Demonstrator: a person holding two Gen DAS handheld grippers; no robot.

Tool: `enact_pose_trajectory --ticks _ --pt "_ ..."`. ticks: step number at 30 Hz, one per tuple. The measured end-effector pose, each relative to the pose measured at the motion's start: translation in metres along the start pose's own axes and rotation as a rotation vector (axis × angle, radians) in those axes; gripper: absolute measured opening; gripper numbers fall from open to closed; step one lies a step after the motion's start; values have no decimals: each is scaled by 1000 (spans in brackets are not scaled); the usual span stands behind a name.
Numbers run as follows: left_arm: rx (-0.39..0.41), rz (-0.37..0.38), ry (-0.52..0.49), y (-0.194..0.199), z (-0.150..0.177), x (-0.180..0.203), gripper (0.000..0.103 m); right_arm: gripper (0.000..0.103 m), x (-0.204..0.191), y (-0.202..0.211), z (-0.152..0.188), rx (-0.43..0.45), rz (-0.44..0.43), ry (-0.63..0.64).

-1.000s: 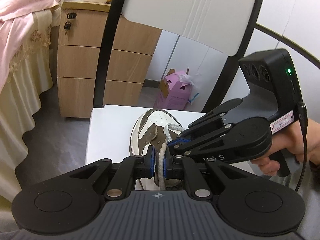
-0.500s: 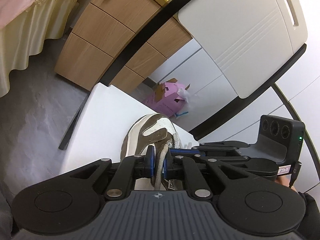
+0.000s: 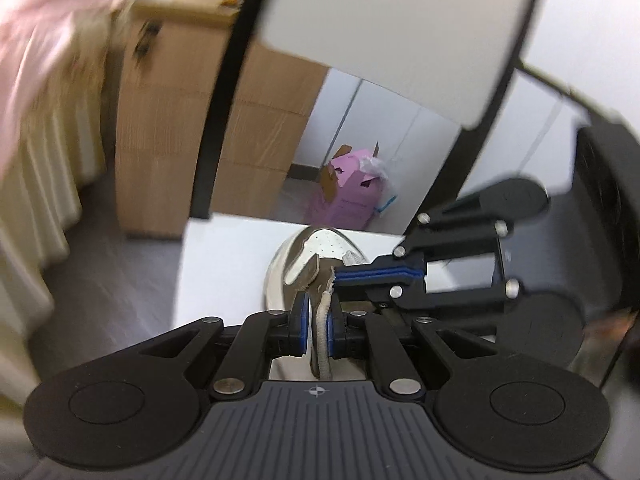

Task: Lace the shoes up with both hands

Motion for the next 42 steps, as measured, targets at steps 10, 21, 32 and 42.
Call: enact_pose_trajectory --ticks 10,21,32,42 --pt "12 -94 -292 7 4 29 11 2 -3 -25 1 -88 -77 -20" --pt "-7 -111 -315 0 3 30 14 3 11 -32 2 -183 -166 -133" --pt "-39 63 12 0 -4 -2 10 30 11 -3 5 -135 -143 -112" --pt "-55 185 252 -6 -3 -26 10 19 7 -27 -5 -236 -88 -60"
Point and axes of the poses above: each gripper's, at about its wrist camera, not at the fingertips, and y roughly against the way its jaws point, x to its right, z to its underside, the point moved 6 cm from there along -y, roughly the way its jaws point, and after that the axes turned 7 degrees about -x, right-handed, at the moved point
